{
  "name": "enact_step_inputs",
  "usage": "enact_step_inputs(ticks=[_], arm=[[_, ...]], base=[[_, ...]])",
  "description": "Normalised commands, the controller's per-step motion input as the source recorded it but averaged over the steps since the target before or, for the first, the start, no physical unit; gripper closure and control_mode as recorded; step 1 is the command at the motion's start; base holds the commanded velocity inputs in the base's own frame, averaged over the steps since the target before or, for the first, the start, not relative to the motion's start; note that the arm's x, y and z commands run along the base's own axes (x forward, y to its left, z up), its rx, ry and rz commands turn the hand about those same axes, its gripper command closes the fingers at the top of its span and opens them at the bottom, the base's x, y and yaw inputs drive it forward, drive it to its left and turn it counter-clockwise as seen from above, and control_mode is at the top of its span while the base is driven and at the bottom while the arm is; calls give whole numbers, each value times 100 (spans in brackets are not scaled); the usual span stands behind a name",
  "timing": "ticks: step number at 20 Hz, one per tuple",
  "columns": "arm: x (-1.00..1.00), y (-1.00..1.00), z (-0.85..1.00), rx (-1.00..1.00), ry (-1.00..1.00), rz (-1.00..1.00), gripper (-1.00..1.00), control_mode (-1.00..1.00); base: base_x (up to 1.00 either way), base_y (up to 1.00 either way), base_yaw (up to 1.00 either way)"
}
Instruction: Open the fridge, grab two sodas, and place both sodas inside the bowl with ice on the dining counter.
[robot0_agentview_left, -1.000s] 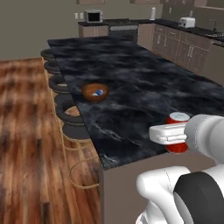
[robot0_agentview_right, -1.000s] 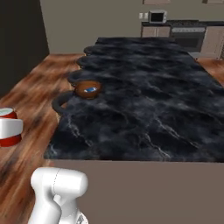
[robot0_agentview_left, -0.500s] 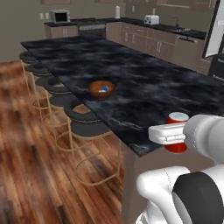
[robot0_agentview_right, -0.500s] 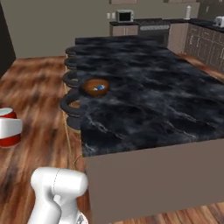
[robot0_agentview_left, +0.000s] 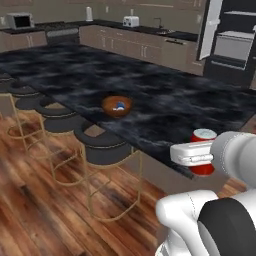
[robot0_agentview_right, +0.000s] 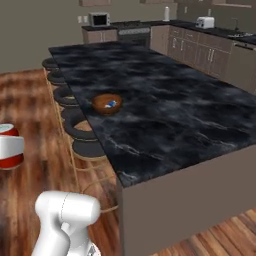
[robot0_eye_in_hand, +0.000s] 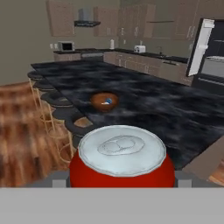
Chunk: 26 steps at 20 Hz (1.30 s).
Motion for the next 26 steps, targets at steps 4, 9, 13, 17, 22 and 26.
enact_step_inputs(ticks=[4, 9, 13, 17, 22, 26], arm=[[0, 0, 0, 0, 0, 0, 100, 100], [0, 0, 0, 0, 0, 0, 100, 100], [0, 0, 0, 0, 0, 0, 100, 100], [0, 0, 0, 0, 0, 0, 100, 100], [0, 0, 0, 0, 0, 0, 100, 100], [0, 0, 0, 0, 0, 0, 100, 100]], base=[[61, 89, -41], [64, 81, -41], [48, 74, -44], [27, 68, -50], [36, 59, -53], [35, 59, -54]])
